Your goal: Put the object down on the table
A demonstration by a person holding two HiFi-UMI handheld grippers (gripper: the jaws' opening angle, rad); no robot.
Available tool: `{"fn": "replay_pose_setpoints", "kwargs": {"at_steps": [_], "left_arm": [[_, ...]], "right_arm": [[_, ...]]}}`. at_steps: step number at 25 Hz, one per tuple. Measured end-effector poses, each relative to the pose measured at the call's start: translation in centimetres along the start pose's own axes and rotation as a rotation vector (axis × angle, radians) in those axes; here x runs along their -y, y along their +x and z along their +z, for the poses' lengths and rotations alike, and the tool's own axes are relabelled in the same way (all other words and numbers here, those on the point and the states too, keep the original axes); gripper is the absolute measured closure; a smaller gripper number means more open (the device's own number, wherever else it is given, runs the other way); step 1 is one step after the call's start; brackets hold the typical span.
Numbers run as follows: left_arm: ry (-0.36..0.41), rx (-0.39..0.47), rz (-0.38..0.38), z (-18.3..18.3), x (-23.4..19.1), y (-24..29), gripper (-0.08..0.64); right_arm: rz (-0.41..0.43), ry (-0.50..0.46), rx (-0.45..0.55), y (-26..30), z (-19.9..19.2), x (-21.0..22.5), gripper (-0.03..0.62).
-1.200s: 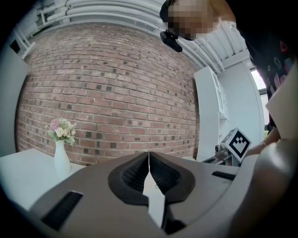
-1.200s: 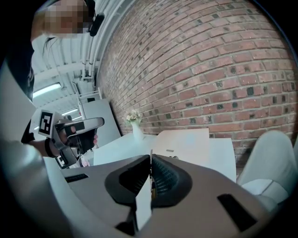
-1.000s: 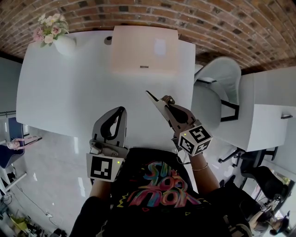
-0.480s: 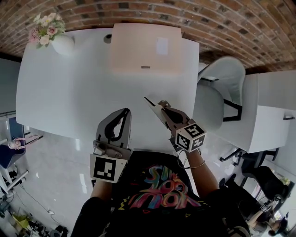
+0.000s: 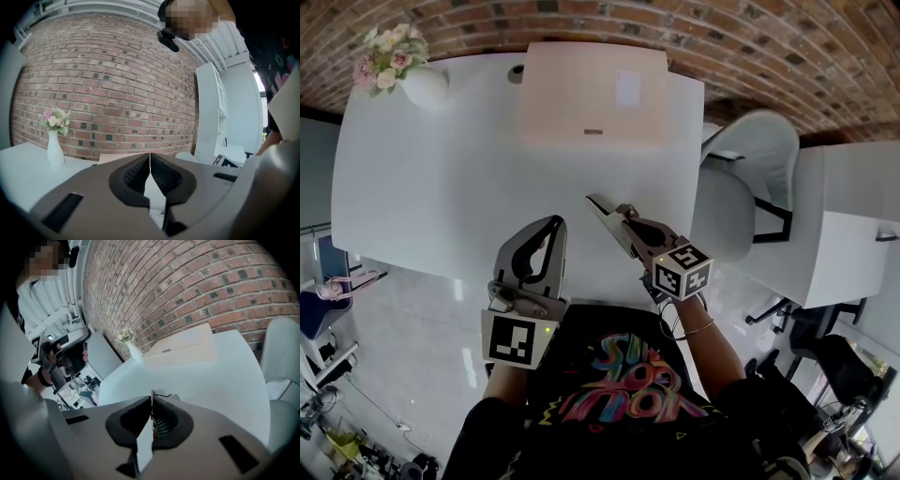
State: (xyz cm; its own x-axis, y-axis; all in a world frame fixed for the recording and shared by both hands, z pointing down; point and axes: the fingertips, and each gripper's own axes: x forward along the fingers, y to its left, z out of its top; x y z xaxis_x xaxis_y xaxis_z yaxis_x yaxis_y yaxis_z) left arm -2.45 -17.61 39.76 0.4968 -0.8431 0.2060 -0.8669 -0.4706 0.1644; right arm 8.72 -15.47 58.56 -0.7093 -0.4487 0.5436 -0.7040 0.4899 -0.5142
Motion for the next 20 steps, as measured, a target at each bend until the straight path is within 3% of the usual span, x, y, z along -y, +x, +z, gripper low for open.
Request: {"fn": "replay_pose_setpoints", "kwargs": {"at_steps": [8, 20], "left_arm": [[0.003, 0.003, 0.010, -0.2, 0.4, -0.5, 0.535], [0.019, 0.004, 0.021, 0.2, 1.0, -1.1, 0.535]], "right_arm": [[0.032, 0.012, 0.017, 0.4, -0.6, 0.4, 0.555], [0.097, 0.197, 0.062, 0.6, -1.7, 1.6, 0.531]]}}
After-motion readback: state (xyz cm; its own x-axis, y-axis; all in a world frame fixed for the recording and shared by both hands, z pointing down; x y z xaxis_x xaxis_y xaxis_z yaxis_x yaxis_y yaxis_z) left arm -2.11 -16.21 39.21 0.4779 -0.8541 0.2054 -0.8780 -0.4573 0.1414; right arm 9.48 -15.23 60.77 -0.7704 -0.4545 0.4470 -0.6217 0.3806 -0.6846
